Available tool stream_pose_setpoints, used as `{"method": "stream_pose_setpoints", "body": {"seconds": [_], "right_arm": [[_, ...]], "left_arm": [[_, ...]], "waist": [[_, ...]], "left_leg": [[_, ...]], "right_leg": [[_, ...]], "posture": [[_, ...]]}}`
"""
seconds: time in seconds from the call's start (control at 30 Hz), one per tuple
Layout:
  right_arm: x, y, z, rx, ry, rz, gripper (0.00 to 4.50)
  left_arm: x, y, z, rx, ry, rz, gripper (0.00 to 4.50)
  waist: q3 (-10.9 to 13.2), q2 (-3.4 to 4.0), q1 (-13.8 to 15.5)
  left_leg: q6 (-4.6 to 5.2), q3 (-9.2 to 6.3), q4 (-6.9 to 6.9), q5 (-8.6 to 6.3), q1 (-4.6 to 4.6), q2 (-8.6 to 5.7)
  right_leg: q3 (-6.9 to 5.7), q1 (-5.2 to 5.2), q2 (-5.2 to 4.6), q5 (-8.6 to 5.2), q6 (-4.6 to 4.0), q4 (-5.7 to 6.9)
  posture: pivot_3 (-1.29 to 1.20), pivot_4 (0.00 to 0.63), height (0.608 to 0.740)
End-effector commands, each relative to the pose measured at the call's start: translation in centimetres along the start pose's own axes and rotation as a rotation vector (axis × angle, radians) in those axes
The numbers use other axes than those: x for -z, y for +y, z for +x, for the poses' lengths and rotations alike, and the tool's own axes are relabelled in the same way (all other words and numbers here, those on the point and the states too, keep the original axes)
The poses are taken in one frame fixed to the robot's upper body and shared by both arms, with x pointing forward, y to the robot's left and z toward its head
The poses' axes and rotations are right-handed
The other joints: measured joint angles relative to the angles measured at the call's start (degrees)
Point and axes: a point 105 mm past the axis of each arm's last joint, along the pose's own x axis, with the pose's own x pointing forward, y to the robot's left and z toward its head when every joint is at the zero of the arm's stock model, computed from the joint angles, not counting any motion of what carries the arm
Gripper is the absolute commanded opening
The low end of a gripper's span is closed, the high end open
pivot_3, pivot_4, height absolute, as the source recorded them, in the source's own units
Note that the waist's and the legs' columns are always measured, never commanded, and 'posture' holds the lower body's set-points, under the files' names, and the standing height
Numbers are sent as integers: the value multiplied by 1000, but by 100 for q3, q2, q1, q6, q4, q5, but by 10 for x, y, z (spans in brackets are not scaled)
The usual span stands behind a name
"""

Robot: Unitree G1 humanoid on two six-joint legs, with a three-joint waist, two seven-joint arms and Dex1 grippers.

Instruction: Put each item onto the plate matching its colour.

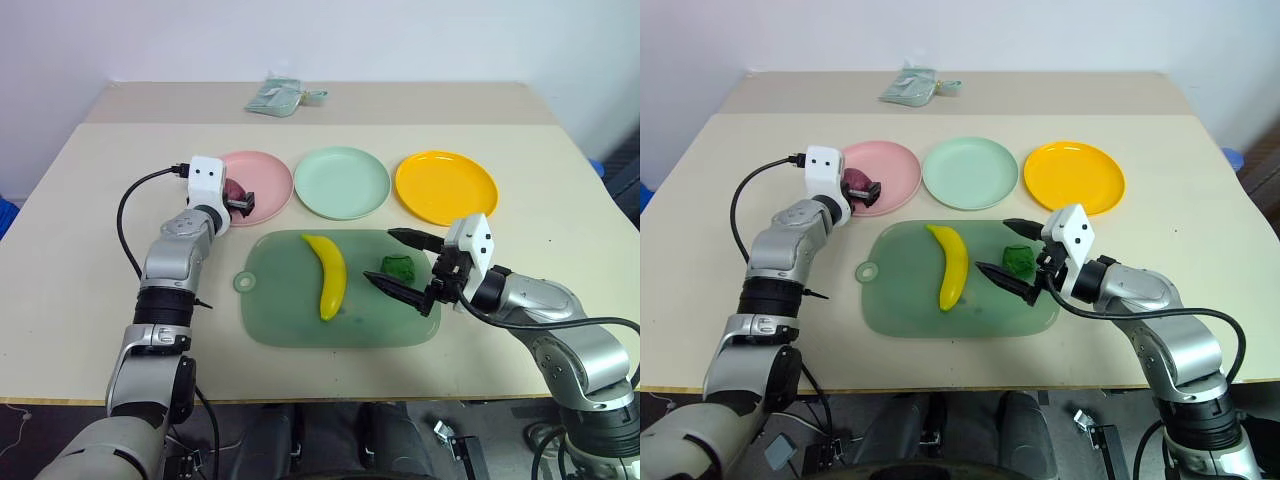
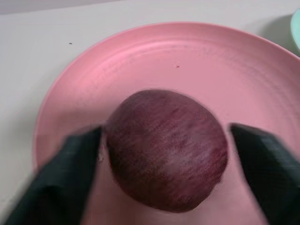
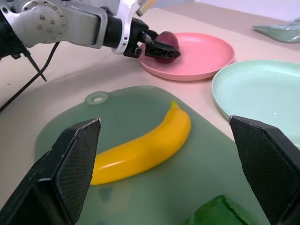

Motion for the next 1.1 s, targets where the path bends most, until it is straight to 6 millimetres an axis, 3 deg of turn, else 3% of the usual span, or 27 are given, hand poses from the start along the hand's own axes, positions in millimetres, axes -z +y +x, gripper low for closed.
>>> {"method": "stream_pose_setpoints", "body": {"seconds": [0.03, 0.13, 0.33, 0.43, 0.5, 0.63, 0.77, 0.93, 1.1], "right_arm": [[-7, 2, -2, 8, -27, -36, 4500], [-3, 2, -3, 29, 4, -18, 4500], [-3, -2, 7, 71, 41, -11, 4500], [-13, -5, 18, 72, 33, -19, 4500], [-21, -6, 31, 71, 32, -16, 4500], [-13, -13, 61, 161, 177, 39, 4500], [-4, -13, 79, 203, 280, 80, 4500], [9, 2, 101, 194, 373, 129, 4500], [19, 8, 108, 196, 448, 121, 4500]], "left_arm": [[-40, 6, -8, 5, -164, -26, 4469], [-54, 16, -33, 50, -293, 29, 4469], [-53, 21, -73, 168, -375, 137, 4469], [-35, 6, -89, 314, -326, 242, 4469], [-10, -14, -108, 486, -250, 293, 4469], [17, -44, -147, 741, -174, 293, 4469], [23, -49, -160, 794, -151, 297, 4469], [31, -49, -168, 806, -122, 302, 4469], [37, -39, -169, 762, -100, 304, 4469]], "waist": [[0, 0, 3], [0, 0, -15], [-1, 2, -23], [-1, 2, -8], [-4, 6, -23], [-3, 7, -63], [-5, 9, -18], [-6, 13, -85], [-7, 14, -148]], "left_leg": [[0, 0, 0, 0, 0, 0], [-1, 0, 0, 0, 0, 1], [-11, 3, -1, 4, 3, 5], [-11, 2, 0, 3, 4, 5], [-11, 2, -1, 3, 4, 4], [-13, 3, -10, 2, 3, 7], [-18, -2, -8, 5, 2, 10], [-13, 4, -19, 3, 1, 3], [-13, 6, -25, 4, 1, 3]], "right_leg": [[0, 0, 0, 0, 0, 0], [1, 0, -1, 0, 0, -2], [2, -5, -2, 0, -1, -1], [2, -5, -4, 0, -2, -1], [2, -5, -4, 0, -3, -4], [6, -13, -8, -2, -7, -3], [9, -17, -19, -4, -17, 3], [10, -24, -11, -2, -14, 1], [8, -26, -5, -2, -14, 2]], "posture": [[0, 150, 740], [0, 150, 740], [0, 150, 740], [0, 150, 740], [0, 150, 740], [0, 150, 740], [0, 150, 740], [0, 150, 740], [0, 150, 740]]}}
